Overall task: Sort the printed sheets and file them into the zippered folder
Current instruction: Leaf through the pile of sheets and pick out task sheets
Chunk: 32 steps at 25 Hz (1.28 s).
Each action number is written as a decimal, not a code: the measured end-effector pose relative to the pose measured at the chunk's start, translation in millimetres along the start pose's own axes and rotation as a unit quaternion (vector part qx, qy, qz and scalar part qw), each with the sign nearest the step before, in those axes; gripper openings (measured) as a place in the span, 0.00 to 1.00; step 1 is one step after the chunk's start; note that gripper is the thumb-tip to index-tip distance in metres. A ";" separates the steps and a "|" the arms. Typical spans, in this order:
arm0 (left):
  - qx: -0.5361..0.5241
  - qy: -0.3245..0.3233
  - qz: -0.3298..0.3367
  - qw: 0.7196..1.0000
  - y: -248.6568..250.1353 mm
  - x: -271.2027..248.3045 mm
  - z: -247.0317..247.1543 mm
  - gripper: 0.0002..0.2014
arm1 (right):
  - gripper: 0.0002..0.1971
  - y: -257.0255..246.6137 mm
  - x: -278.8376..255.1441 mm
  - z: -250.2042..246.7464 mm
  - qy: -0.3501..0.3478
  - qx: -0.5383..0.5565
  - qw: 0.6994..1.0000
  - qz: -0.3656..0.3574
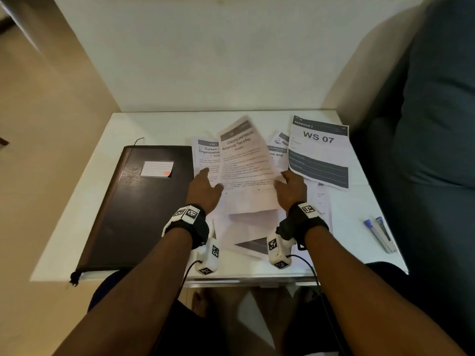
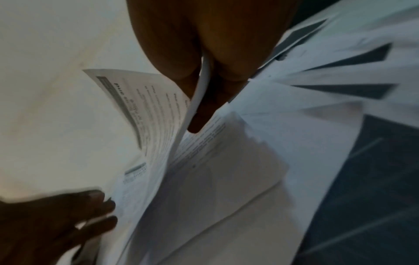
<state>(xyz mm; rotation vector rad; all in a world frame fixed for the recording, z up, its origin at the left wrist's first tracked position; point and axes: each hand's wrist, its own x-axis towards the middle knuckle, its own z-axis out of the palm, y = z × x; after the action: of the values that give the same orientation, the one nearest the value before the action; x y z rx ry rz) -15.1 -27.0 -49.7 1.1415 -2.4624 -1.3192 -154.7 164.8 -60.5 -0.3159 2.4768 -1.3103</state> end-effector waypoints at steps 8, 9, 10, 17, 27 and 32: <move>-0.205 0.014 -0.077 0.976 10.2 -38.6 -7.3 0.28 | 0.10 21.4 -61.1 -27.2 -0.065 0.124 0.990 0.033; -0.215 0.016 -0.084 0.973 8.0 -39.7 -5.7 0.24 | 0.10 23.5 -63.2 -26.3 -0.069 0.126 0.989 0.036; -0.224 0.015 -0.087 0.971 7.1 -40.2 -5.7 0.21 | 0.09 23.6 -64.3 -25.0 -0.072 0.123 0.989 0.038; -0.324 -0.003 -0.131 0.937 -5.5 -33.4 -1.7 0.15 | 0.13 12.2 -51.3 -7.6 -0.117 0.110 0.986 0.046; -0.413 0.037 -0.146 0.898 -71.9 -3.7 -13.9 0.18 | 0.16 -7.9 -26.5 4.4 -0.107 0.083 0.991 0.004; -0.359 0.101 -0.156 0.914 -72.4 -8.8 -35.0 0.11 | 0.27 16.2 -6.9 4.3 0.005 -0.090 0.996 -0.001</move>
<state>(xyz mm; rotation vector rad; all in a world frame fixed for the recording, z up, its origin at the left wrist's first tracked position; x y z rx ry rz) 46.8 -68.5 -81.2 1.3766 -1.4560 -1.8467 -147.5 172.9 -75.0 -0.3559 2.6077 -1.0947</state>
